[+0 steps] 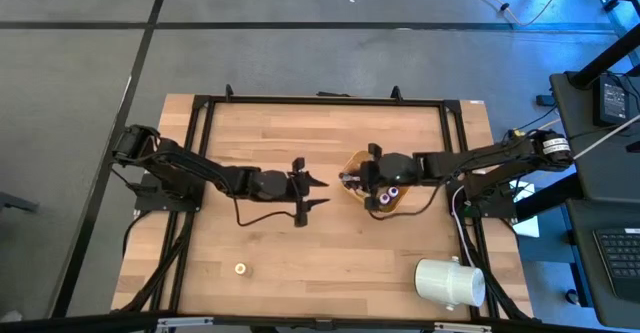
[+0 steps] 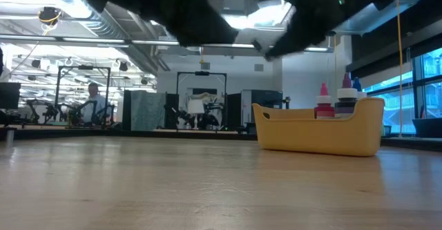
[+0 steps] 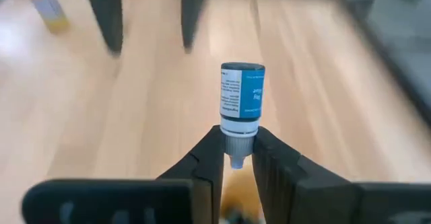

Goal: Pick & Place food coloring
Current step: Put the small blue food coloring bottle in the yellow bin

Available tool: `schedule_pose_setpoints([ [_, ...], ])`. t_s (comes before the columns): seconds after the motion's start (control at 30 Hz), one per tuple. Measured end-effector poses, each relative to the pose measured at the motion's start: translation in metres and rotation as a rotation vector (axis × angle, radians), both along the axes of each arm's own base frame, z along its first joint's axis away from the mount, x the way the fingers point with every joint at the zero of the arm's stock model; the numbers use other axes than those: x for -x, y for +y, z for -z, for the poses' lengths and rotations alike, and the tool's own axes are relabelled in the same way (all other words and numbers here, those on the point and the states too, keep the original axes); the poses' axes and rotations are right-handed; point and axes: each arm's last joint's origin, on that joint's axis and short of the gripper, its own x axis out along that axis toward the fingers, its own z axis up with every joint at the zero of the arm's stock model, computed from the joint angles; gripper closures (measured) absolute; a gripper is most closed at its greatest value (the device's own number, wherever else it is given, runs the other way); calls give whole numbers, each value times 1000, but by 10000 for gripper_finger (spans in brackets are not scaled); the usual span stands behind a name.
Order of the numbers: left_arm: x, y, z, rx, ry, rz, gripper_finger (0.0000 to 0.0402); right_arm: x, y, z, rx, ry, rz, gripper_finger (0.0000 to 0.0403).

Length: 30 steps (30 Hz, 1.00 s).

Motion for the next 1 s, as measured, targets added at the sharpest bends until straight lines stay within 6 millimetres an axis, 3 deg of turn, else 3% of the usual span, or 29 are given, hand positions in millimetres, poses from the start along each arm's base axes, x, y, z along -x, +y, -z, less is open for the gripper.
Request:
schedule_pose_setpoints([
  [0.27, 7, -6, 14, 76, 147, -18, 215, 11, -24, 21, -169, 190, 272, 332],
  [0.53, 12, -11, 8, 218, 262, 84, 217, 2, -42, 26, -242, 324, 223, 331],
  [1.0, 18, -23, -10, 310, 543, 92, 222, -28, -49, 58, -244, 518, 224, 331],
])
